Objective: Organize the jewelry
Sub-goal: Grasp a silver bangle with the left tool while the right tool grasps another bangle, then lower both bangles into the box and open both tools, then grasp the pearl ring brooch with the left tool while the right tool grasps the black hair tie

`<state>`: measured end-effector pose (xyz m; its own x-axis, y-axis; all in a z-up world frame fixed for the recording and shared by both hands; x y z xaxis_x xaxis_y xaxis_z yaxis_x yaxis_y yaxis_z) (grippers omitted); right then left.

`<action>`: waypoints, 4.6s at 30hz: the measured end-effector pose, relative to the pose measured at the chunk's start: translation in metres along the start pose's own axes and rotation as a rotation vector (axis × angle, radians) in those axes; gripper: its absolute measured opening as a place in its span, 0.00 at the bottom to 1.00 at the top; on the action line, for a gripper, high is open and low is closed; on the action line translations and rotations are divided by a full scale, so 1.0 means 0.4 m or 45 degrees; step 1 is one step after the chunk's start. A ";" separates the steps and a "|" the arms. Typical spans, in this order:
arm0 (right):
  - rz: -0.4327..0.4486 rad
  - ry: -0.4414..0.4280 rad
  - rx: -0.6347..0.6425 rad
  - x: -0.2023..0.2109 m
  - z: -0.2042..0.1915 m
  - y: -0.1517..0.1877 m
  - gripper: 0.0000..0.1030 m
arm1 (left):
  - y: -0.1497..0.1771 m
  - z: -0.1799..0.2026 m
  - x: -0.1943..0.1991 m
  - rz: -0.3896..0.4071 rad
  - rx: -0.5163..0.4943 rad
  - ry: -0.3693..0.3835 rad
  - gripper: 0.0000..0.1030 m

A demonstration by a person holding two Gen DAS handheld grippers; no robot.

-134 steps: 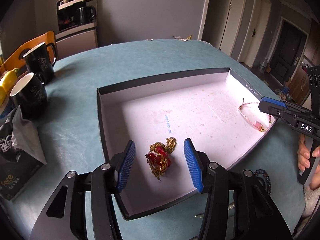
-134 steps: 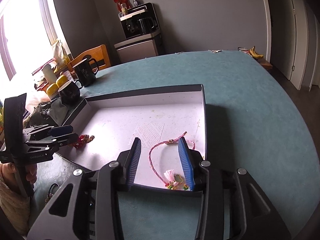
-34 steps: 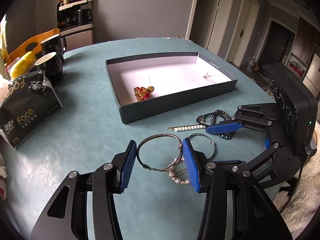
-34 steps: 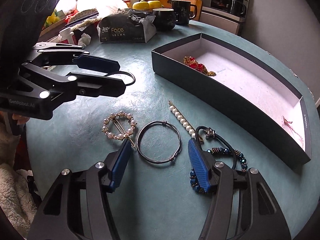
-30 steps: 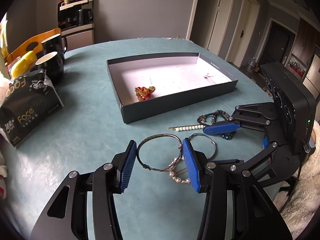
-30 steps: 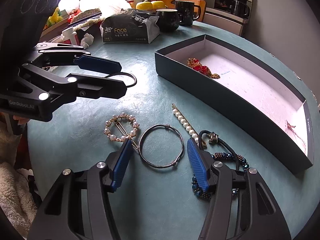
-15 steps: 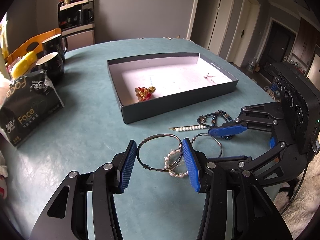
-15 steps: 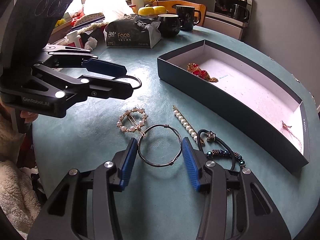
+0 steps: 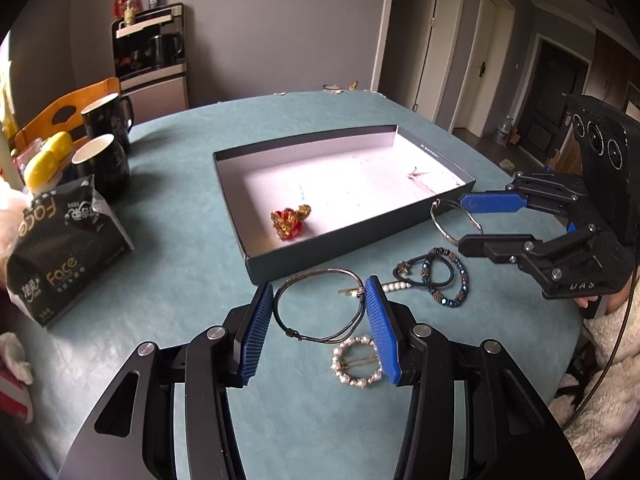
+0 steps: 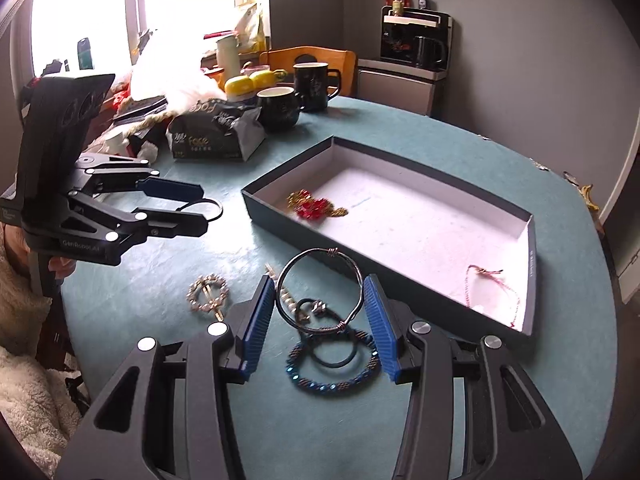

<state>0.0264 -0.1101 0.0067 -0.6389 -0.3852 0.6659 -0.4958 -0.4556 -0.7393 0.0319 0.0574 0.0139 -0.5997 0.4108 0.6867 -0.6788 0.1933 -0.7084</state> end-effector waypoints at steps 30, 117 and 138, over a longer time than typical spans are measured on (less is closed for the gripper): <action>0.033 0.288 -0.468 -0.166 0.378 -0.147 0.45 | -0.341 -0.126 -0.279 -0.052 0.075 -0.081 0.48; -0.077 0.241 -0.317 0.032 0.137 0.148 0.95 | 0.092 0.040 -0.062 -0.114 0.032 -0.052 0.95; -0.102 0.133 -0.210 0.000 0.066 0.148 0.95 | 0.137 0.087 -0.097 -0.179 -0.116 0.017 0.59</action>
<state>0.0126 -0.1583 -0.0344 -0.6469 -0.2640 0.7154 -0.6316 -0.3402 -0.6966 0.0030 0.0213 -0.0459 -0.4950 0.3859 0.7785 -0.7141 0.3297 -0.6175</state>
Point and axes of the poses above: each gripper's, at about its wrist camera, not at the fingertips, and x roughly against the way its jaws point, z to its right, y to its underside, the point moved 3 cm from there along -x, roughly the way its jaws point, and after that the axes turned 8 degrees about y, right-handed, at the moved point
